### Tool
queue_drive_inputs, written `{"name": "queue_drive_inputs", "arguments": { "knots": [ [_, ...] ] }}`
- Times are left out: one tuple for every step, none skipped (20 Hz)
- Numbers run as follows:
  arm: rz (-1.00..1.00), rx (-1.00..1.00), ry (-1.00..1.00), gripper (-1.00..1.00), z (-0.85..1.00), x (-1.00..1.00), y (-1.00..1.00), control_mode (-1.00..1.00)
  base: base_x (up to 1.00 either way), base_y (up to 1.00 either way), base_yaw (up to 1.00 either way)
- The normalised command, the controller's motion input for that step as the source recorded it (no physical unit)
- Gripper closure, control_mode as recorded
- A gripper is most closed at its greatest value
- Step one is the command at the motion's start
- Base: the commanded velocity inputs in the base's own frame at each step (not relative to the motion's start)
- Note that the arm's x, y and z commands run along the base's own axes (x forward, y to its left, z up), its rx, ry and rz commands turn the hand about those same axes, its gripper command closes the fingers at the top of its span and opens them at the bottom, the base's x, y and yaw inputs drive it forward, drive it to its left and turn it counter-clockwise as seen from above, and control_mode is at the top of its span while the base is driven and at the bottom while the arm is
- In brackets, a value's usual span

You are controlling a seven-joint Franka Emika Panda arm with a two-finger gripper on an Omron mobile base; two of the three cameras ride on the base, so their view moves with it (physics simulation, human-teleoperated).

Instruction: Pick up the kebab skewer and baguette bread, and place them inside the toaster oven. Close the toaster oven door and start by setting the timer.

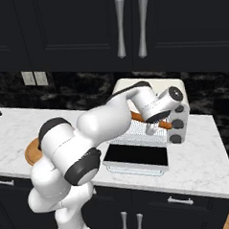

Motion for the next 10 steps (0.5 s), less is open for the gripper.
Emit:
{"name": "queue_drive_inputs", "arguments": {
  "knots": [
    [0.0, 0.0, 0.01, 1.0, -0.29, 0.0, 0.0, -1.0, 0.0, 0.0, 0.0],
    [0.0, 0.0, 0.0, 1.0, -0.28, -0.12, 0.0, -1.0, 0.0, 0.0, 0.0],
    [0.0, 0.0, 0.01, 1.0, -0.36, -0.31, 0.0, -1.0, 0.0, 0.0, 0.0],
    [0.0, 0.0, 0.0, 1.0, -0.31, -0.45, 0.0, -1.0, 0.0, 0.0, 0.0],
    [0.0, 0.0, 0.0, 1.0, -0.28, -0.42, 0.03, -1.0, 0.0, 0.0, 0.0],
    [0.0, 0.01, 0.0, 1.0, -0.22, -0.21, 0.11, -1.0, 0.0, 0.0, 0.0],
    [0.0, 0.03, 0.0, 1.0, -0.21, -0.06, 0.14, -1.0, 0.0, 0.0, 0.0],
    [0.0, 0.03, 0.0, 1.0, -0.14, 0.0, 0.15, -1.0, 0.0, 0.0, 0.0],
    [0.0, 0.04, 0.0, 1.0, 0.0, 0.14, 0.09, -1.0, 0.0, 0.0, 0.0],
    [0.0, 0.04, 0.0, 1.0, 0.0, 0.34, 0.07, -1.0, 0.0, 0.0, 0.0]
  ]
}}
